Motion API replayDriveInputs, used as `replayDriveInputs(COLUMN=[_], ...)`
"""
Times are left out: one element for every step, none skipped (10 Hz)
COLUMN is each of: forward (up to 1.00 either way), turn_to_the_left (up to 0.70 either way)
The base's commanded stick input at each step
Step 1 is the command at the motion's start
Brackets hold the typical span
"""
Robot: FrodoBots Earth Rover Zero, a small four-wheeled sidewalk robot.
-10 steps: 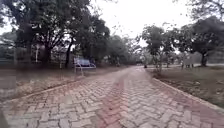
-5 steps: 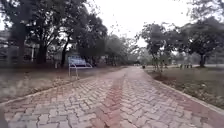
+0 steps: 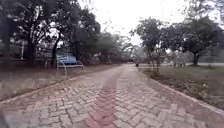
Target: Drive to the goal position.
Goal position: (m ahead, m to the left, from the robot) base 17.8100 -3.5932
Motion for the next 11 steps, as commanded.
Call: replayDriveInputs(forward=[0.7, 0.7, 0.7, 0.7, 0.7, 0.7, 0.7, 0.7, 0.7, 0.7, 0.7], turn_to_the_left=[0.0, 0.0, 0.0, 0.0, 0.0, 0.0, 0.0, 0.0, 0.0, 0.0, 0.0])
